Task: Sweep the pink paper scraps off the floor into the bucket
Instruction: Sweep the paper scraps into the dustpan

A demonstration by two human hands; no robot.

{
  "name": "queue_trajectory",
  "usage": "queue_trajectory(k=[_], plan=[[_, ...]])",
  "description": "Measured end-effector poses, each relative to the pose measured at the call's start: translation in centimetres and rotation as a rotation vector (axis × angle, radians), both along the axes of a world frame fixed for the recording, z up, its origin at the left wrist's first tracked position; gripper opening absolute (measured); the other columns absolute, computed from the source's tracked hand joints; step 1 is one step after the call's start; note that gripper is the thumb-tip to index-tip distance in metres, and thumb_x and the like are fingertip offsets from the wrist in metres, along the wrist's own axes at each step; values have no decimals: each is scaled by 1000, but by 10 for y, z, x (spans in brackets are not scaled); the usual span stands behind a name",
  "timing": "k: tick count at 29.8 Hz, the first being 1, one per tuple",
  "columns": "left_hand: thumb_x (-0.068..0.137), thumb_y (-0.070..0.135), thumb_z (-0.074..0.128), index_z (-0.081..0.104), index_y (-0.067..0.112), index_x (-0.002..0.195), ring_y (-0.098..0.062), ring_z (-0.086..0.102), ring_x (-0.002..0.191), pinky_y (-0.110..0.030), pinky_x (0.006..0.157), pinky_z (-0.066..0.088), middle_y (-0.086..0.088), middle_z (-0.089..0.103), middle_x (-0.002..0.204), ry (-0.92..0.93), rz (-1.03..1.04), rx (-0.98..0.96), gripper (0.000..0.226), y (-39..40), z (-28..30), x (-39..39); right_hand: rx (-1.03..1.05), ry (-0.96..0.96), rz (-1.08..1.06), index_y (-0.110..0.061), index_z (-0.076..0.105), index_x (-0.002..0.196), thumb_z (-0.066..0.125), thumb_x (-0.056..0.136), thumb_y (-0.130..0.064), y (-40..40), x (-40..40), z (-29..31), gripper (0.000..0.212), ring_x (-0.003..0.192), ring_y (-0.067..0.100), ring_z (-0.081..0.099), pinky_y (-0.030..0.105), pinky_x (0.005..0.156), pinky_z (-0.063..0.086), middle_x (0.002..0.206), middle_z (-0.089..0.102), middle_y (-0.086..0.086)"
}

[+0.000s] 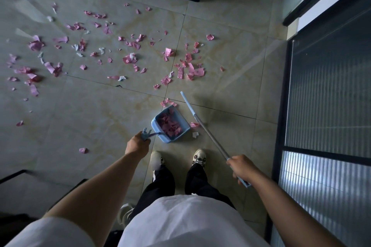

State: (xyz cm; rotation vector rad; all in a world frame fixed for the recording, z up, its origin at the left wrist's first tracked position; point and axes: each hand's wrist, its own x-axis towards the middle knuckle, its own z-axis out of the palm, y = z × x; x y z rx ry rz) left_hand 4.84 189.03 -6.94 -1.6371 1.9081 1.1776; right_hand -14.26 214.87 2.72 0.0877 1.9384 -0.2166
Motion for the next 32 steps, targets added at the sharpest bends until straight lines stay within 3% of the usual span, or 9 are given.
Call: queue_trajectory(k=[7, 12, 16, 20, 27, 32], plan=[[91, 16, 56, 61, 20, 124, -25, 56, 81, -30, 67, 42, -12, 67, 104, -14, -7, -27, 34, 0, 5, 26, 94, 33, 32, 7, 58, 104, 37, 91, -8, 3, 1, -21, 29, 41, 24, 52, 23, 44, 42, 60, 54, 16], [90, 18, 56, 62, 23, 121, -24, 54, 82, -29, 68, 41, -10, 67, 103, -56, -91, -32, 32, 1, 4, 33, 95, -27, -36, -1, 47, 70, 36, 94, -8, -15, 32, -14, 28, 42, 23, 48, 21, 44, 38, 59, 50, 15], [90, 17, 54, 61, 23, 119, -24, 54, 83, -28, 68, 41, -9, 66, 104, -52, -131, -16, 30, 7, 3, 25, 14, -86, -200, -3, 50, 84, 36, 95, -13, -32, 60, -10, 20, 34, 18, 41, 18, 39, 32, 52, 44, 10], [91, 18, 54, 60, 23, 117, -24, 53, 83, -29, 69, 41, -9, 65, 103, -63, -164, -11, 28, 10, 2, 19, -49, -142, -316, -7, 45, 79, 40, 95, -16, -38, 64, 0, 19, 26, 11, 32, 12, 34, 25, 55, 37, 8], [91, 21, 59, 61, 20, 118, -27, 57, 85, -30, 66, 42, -11, 66, 105, -64, -100, -9, 28, 2, 1, 29, -89, -84, -312, -5, 55, 81, 45, 94, -19, -30, 50, 9, 22, 40, 18, 35, 17, 38, 28, 55, 44, 10], [91, 18, 58, 62, 21, 122, -23, 54, 79, -28, 62, 38, -10, 65, 101, -27, -42, -17, 31, 6, 3, 38, -89, 27, -216, 0, 61, 97, 47, 94, -18, -23, 32, 1, 23, 43, 22, 40, 21, 41, 33, 55, 46, 12]])
